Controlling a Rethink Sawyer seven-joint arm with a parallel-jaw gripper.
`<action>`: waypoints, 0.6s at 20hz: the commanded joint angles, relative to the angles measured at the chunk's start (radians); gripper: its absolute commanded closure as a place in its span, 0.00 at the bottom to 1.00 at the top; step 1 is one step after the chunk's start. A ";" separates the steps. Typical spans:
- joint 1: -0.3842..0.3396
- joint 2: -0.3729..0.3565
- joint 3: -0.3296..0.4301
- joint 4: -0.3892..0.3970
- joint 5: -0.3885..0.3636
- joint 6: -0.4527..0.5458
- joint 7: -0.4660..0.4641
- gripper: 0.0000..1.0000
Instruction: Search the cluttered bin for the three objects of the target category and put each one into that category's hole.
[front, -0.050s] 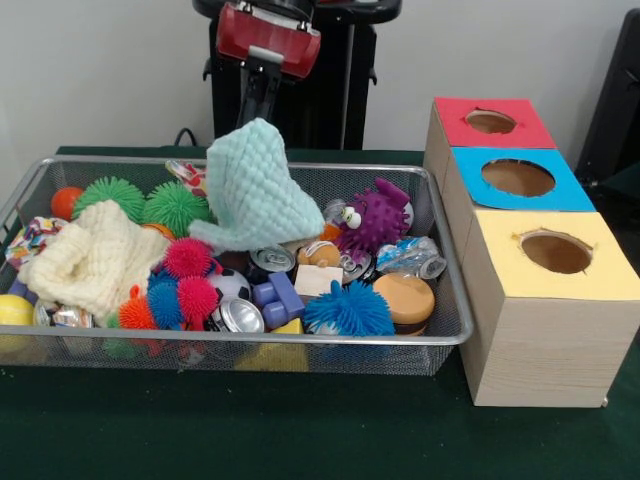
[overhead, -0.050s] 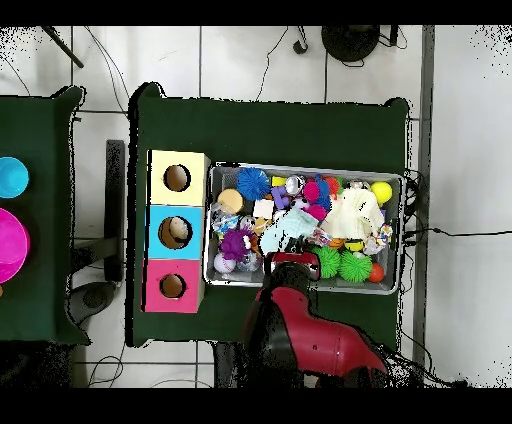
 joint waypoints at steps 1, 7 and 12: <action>-0.037 0.098 0.097 -0.100 -0.048 -0.160 0.189 1.00; -0.019 0.104 0.064 -0.074 -0.002 -0.149 0.192 0.00; -0.019 0.074 0.066 -0.018 0.005 -0.121 0.219 0.00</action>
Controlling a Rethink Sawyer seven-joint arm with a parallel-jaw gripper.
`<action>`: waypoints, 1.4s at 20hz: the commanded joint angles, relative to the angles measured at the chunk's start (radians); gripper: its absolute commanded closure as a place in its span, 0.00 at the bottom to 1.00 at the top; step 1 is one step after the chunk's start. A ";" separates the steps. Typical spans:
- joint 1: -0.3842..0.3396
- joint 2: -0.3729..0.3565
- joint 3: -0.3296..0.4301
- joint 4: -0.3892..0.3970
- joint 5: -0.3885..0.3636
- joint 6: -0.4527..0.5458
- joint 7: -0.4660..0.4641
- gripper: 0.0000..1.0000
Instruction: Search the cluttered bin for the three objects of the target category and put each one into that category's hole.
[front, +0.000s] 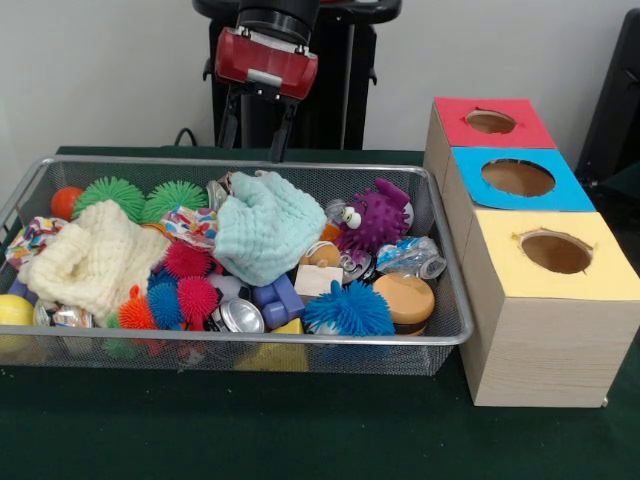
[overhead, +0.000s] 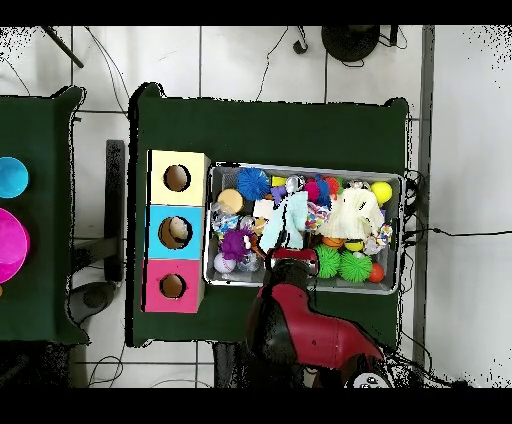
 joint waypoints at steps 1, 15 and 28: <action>-0.007 0.000 0.062 0.001 0.005 -0.025 0.219 0.00; 0.097 -0.077 0.040 0.043 0.107 0.075 0.225 0.00; 0.143 -0.001 0.051 0.024 0.165 -0.006 0.249 0.00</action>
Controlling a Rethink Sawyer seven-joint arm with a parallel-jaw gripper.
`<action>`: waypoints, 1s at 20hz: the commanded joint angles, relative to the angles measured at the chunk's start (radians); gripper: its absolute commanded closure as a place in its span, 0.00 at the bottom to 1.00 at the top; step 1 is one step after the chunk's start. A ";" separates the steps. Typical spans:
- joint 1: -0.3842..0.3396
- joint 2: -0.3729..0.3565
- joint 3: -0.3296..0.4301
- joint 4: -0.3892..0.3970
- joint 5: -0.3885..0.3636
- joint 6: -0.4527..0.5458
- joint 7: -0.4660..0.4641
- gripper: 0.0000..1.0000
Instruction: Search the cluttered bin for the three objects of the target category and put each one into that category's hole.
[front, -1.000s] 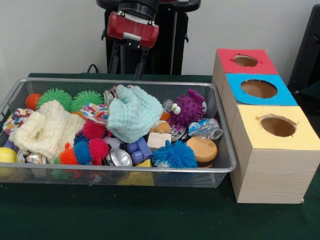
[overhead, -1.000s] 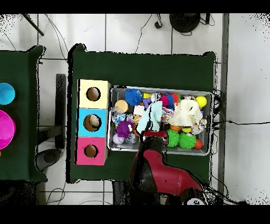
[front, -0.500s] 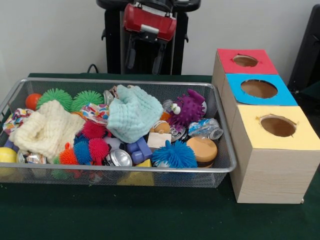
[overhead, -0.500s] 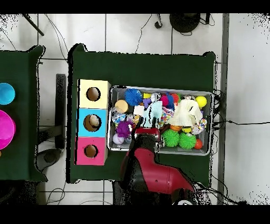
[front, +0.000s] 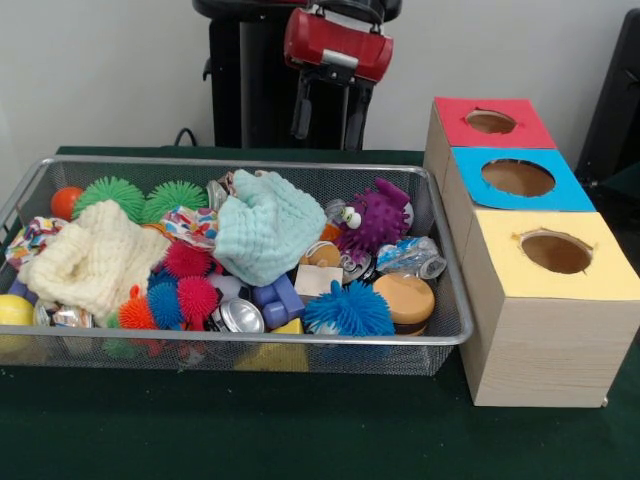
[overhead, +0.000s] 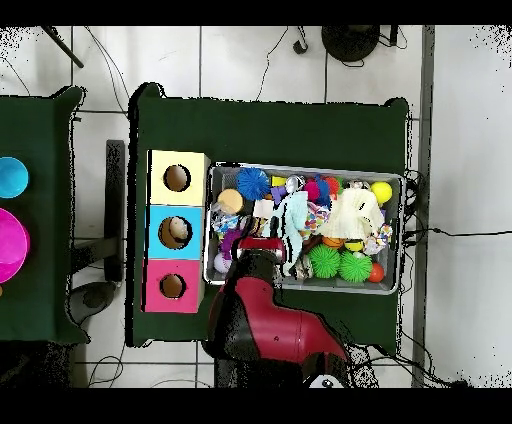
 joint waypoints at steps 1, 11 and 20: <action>-0.012 0.060 0.049 0.017 0.046 -0.015 0.248 0.00; -0.018 0.177 0.039 -0.018 0.056 -0.161 0.264 0.00; -0.018 0.273 0.074 -0.100 0.109 -0.248 0.265 0.00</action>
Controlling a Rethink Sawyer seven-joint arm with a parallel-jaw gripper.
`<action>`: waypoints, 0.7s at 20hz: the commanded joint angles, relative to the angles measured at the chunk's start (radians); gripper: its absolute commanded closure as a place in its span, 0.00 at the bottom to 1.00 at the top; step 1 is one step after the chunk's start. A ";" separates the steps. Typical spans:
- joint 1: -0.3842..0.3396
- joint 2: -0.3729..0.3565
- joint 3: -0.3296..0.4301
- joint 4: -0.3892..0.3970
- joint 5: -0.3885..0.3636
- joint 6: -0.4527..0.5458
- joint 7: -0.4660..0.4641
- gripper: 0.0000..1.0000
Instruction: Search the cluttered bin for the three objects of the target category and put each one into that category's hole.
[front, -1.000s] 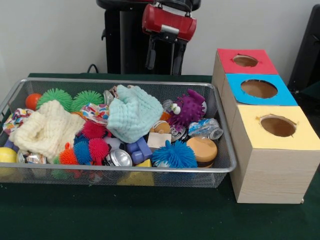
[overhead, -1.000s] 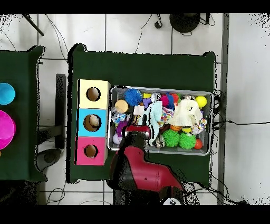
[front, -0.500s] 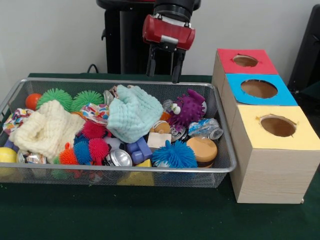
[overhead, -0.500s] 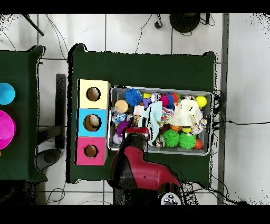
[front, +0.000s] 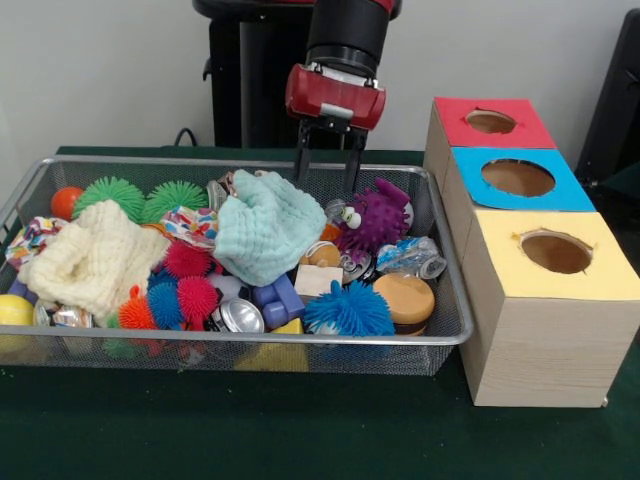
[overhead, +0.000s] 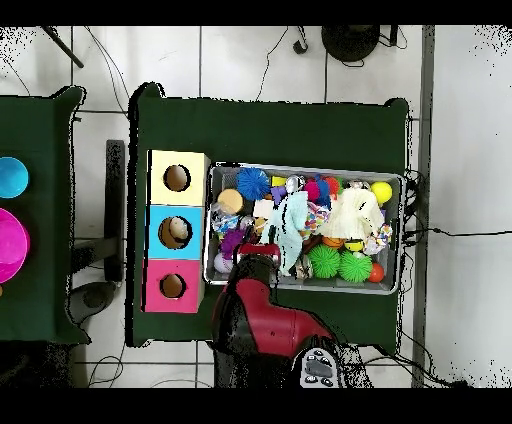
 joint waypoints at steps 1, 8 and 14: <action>-0.021 0.107 0.081 -0.109 0.075 -0.121 0.264 0.00; -0.038 0.141 0.100 -0.134 0.066 -0.139 0.263 0.00; -0.062 0.192 0.127 -0.160 0.047 -0.142 0.272 0.00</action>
